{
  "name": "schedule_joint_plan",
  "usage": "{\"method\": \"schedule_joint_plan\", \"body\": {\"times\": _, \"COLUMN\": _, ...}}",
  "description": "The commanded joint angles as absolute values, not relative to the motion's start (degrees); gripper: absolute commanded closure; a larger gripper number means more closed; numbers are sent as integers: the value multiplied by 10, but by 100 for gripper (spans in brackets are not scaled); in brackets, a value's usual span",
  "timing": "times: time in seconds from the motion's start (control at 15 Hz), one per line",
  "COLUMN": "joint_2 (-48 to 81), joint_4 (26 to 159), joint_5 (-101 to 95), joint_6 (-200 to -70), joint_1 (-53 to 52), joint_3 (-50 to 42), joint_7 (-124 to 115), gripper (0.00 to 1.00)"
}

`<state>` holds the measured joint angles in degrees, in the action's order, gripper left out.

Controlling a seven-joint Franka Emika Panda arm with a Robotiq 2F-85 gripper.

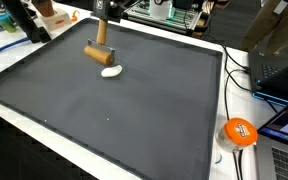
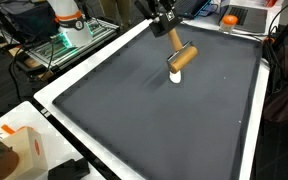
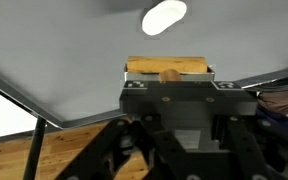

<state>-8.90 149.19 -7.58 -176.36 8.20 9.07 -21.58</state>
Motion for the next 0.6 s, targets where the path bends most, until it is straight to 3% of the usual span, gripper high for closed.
{"method": "schedule_joint_plan", "body": {"times": 0.0, "joint_2": -85, "joint_4": 1497, "joint_5": -147, "joint_6": -1792, "joint_1": 144, "joint_3": 133, "joint_7": -280, "gripper": 78}}
{"method": "schedule_joint_plan", "body": {"times": 0.53, "joint_2": -84, "joint_4": 1489, "joint_5": -266, "joint_6": -1787, "joint_1": 247, "joint_3": 221, "joint_7": -409, "gripper": 78}}
